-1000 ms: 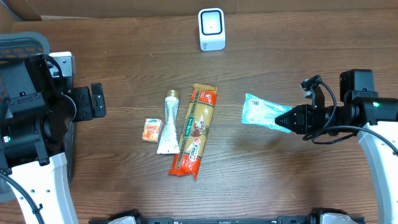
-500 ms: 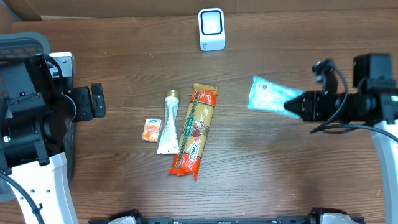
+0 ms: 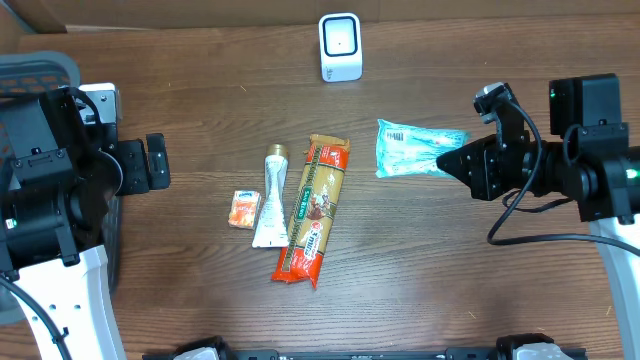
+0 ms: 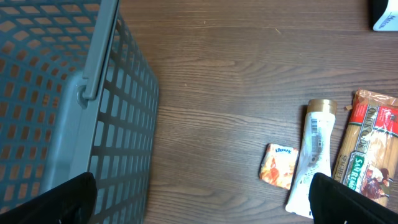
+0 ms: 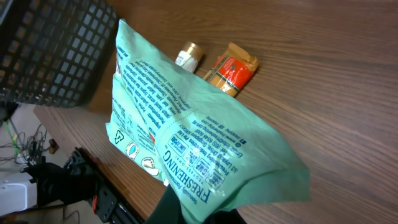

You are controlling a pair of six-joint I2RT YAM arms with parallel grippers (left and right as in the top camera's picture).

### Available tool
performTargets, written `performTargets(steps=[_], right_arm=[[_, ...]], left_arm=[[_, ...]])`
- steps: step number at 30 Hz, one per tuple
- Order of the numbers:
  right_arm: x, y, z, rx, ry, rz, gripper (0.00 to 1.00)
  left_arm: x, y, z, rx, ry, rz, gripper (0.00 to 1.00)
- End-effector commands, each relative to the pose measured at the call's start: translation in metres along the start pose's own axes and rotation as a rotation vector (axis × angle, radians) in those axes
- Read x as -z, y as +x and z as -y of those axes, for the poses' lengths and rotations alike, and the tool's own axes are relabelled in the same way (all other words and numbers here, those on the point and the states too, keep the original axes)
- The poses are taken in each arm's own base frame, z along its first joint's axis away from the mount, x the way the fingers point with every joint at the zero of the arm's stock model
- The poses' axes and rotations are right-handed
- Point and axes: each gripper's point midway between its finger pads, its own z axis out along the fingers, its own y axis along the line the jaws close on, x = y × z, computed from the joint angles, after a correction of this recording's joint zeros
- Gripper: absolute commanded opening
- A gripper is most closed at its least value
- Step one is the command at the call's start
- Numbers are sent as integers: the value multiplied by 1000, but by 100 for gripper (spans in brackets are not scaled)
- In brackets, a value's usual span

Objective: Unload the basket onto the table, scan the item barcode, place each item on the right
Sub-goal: 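Present the teal pack's barcode to the white scanner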

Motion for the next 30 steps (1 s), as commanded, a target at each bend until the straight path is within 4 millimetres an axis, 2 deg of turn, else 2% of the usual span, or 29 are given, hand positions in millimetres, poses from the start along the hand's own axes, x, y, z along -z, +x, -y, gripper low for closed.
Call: performTargets(steps=[1, 5, 9, 12, 16, 17, 19, 23, 28, 30], right_arm=[[7, -14, -10, 29, 0, 57, 3], [-6, -25, 35, -101, 290, 59, 3], [-43, -42, 48, -100, 425, -8, 3], [-73, -70, 66, -74, 531, -33, 3], [-102, -132, 109, -3, 790, 55, 3], [-111, -153, 119, 61, 862, 98, 3], [-130, -176, 131, 194, 939, 131, 4], [-163, -207, 146, 455, 1119, 141, 4], [-201, -232, 154, 817, 1272, 62, 3], [-212, -235, 156, 909, 1295, 28, 4]], left_arm=[[2, -4, -1, -8, 1, 12, 100], [2, -4, -1, -7, 1, 12, 100], [2, -4, -1, -8, 1, 12, 100], [2, -4, -1, -8, 1, 12, 100], [2, -4, -1, -7, 1, 12, 100], [2, -4, -1, -8, 1, 12, 100], [2, -4, -1, -8, 1, 12, 100], [2, -4, -1, -8, 1, 12, 100], [2, -4, -1, -8, 1, 12, 100], [2, -4, -1, -8, 1, 12, 100]])
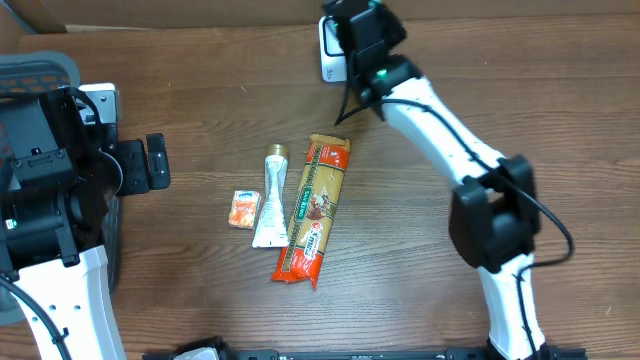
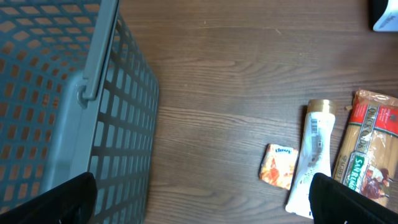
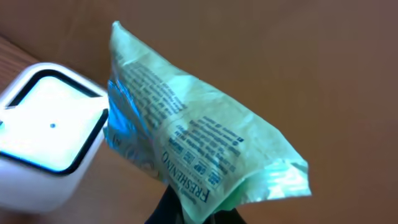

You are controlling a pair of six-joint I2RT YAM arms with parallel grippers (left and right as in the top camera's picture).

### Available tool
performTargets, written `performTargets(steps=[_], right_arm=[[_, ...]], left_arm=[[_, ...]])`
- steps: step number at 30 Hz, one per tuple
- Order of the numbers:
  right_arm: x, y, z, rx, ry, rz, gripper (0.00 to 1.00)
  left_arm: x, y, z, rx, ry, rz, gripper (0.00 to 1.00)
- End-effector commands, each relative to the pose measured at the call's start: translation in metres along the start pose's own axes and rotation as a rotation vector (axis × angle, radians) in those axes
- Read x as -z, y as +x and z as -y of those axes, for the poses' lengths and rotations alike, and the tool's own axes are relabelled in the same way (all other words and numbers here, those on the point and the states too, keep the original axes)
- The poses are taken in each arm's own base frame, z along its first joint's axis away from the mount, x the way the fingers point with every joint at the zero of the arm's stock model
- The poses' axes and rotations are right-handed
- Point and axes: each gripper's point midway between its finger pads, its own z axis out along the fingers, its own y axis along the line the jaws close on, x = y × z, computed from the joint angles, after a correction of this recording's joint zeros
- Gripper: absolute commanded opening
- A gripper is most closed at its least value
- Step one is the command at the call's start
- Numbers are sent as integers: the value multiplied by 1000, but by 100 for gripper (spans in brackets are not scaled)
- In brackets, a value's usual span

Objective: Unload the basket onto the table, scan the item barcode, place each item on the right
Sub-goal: 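Present the teal pack's barcode to the white scanner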

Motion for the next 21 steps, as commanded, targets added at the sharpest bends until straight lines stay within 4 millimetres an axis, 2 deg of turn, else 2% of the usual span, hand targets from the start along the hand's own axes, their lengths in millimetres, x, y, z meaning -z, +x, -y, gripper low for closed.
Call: performTargets(steps=[1, 4, 8, 21], right_arm=[[-6, -2, 7, 354, 103, -34, 4], [-18, 4, -8, 462, 101, -40, 4], [-23, 6, -14, 483, 102, -39, 4], [-23, 3, -12, 471, 113, -30, 4]], left_arm=[[2, -4, -1, -7, 1, 12, 100], [2, -4, -1, -7, 1, 12, 99], [2, -4, -1, -7, 1, 12, 100], [2, -4, -1, -7, 1, 12, 100]])
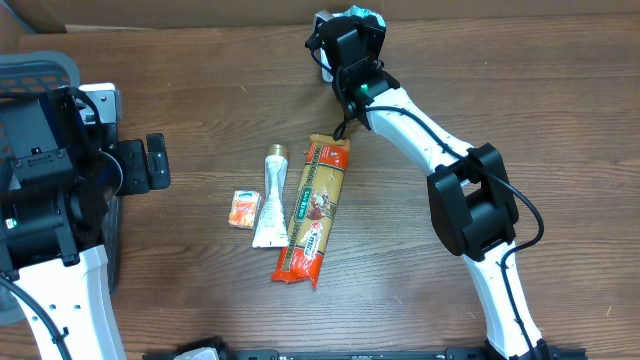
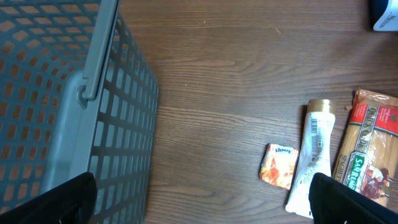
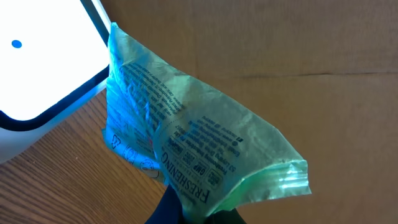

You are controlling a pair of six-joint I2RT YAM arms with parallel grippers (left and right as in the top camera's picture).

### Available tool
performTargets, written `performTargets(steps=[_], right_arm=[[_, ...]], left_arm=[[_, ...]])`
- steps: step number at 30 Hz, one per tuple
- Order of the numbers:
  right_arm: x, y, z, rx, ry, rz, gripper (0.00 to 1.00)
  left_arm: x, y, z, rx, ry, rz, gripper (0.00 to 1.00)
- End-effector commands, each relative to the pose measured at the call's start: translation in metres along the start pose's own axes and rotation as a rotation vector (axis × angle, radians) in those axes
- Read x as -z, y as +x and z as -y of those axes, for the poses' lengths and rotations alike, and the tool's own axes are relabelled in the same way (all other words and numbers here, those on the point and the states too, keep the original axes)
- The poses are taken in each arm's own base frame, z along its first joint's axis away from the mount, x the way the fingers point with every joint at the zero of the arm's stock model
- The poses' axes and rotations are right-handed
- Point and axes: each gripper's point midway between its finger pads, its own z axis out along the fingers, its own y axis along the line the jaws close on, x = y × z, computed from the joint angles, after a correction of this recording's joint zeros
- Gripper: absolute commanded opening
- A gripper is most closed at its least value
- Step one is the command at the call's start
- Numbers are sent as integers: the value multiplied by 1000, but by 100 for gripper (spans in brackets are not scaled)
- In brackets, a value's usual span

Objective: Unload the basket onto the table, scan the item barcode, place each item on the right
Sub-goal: 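Present the teal pack's barcode to the white scanner, then carry the teal pack right and drop it on the table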

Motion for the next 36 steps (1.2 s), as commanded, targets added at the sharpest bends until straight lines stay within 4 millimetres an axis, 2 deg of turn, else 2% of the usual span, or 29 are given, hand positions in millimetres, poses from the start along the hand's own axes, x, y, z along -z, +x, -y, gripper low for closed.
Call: performTargets(steps=[1, 6, 11, 15, 18, 19, 20, 22, 24, 26, 29, 31, 36], right_arm=[[3, -2, 22, -33, 41, -1, 4], [8, -3, 30, -80, 52, 1, 4], [40, -2, 78, -309, 51, 42, 4], [87, 3, 102, -473, -135, 125, 4], [129, 17, 118, -709, -324, 157, 3], [146, 23, 119, -810, -426, 164, 4], [172, 33, 118, -897, -585, 172, 4], [209, 50, 116, -1014, -821, 162, 4], [238, 70, 113, -1096, -1008, 121, 4], [258, 91, 107, -1139, -1153, 65, 4], [269, 126, 92, -1195, -1267, -101, 4], [263, 160, 72, -1236, -1296, -264, 4], [241, 183, 60, -1356, -1345, -306, 4]], left_arm=[[3, -4, -1, -8, 1, 13, 100], [3, -4, -1, -7, 1, 13, 100], [3, -4, -1, -8, 1, 13, 100], [3, -4, -1, -8, 1, 13, 100], [3, -4, -1, -8, 1, 13, 100], [3, -4, -1, -8, 1, 13, 100], [3, -4, -1, -8, 1, 13, 100], [3, -4, -1, -8, 1, 13, 100], [3, -4, -1, -8, 1, 13, 100], [3, -4, -1, -8, 1, 13, 100], [3, -4, -1, -8, 1, 13, 100], [3, -4, -1, -8, 1, 13, 100], [3, -4, -1, -8, 1, 13, 100]])
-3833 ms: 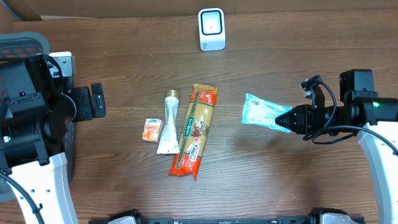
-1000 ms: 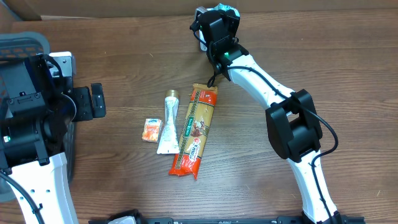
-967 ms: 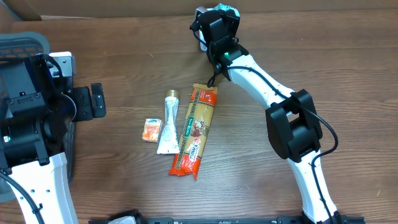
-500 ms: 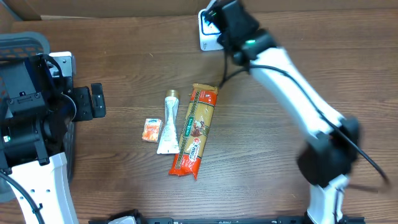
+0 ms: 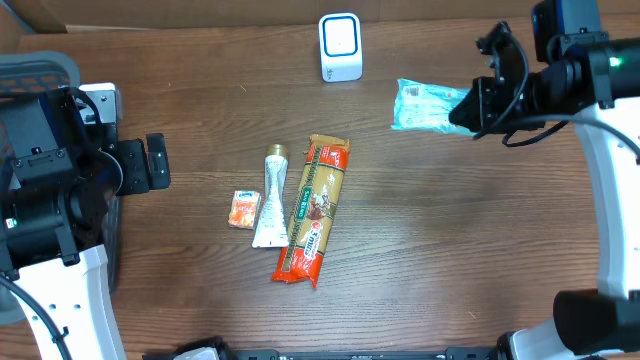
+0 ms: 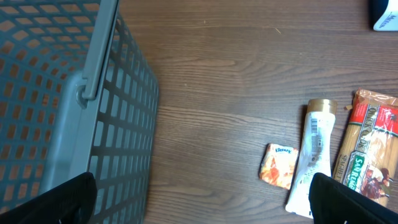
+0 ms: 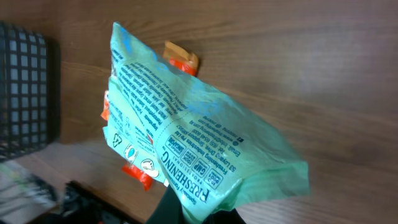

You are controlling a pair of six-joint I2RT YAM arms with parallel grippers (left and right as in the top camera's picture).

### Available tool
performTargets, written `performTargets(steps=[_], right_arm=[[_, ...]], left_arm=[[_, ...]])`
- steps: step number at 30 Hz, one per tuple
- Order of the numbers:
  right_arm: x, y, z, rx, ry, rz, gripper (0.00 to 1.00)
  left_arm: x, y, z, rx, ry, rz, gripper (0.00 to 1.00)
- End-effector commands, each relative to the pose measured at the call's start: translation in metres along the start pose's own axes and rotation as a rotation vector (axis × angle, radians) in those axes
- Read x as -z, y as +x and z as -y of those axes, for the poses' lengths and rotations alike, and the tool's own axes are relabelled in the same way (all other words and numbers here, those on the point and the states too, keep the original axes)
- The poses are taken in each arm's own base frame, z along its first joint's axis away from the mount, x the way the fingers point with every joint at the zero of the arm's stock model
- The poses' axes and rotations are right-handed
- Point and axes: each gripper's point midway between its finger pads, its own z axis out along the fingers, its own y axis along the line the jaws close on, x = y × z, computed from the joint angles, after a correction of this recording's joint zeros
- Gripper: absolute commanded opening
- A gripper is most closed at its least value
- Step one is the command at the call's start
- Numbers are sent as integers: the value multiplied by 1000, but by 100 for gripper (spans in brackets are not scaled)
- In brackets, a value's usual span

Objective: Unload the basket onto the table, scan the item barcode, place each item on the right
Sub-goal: 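Carry the teal pack right and drop it on the table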

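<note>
My right gripper (image 5: 462,110) is shut on one end of a light green printed pouch (image 5: 428,105), held above the table to the right of the white barcode scanner (image 5: 340,46). In the right wrist view the pouch (image 7: 193,149) fills the frame with its printed side facing the camera. My left gripper (image 6: 199,199) stands open at the far left beside the grey basket (image 6: 62,112), nothing between its fingers.
On the table's middle lie an orange pasta packet (image 5: 314,208), a white tube with a gold cap (image 5: 271,198) and a small orange sachet (image 5: 243,209). Cardboard runs along the back edge.
My right arm has drawn back from the scanner to the right side, carrying the green pouch with it. The scanner stands uncovered again. The left arm has not moved.
My right gripper held the green pouch low at the right of the table. Then it was up at the scanner, then with the pouch close against the scanner's face. Now the pouch is held away to the scanner's right.
</note>
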Motion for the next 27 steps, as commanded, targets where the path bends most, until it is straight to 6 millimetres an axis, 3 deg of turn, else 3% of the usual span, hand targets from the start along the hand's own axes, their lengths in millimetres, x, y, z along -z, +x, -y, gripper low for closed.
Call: performTargets(steps=[1, 5, 7, 17, 22, 27], right_arm=[[-2, -5, 11, -104, -140, 19, 4], [-9, -10, 47, -212, -183, 58, 4], [-19, -9, 79, -321, -186, 83, 4], [-86, 26, 201, -714, -102, 213, 4], [-111, 55, 239, -805, 49, 238, 4], [-123, 75, 249, -830, 107, 216, 4]], left_arm=[[3, -4, -1, -7, 0, 13, 100], [3, -4, -1, -7, 0, 13, 100], [3, -4, -1, -7, 0, 13, 100], [3, -4, -1, -7, 0, 13, 100], [3, -4, -1, -7, 0, 13, 100], [3, -4, -1, -7, 0, 13, 100]])
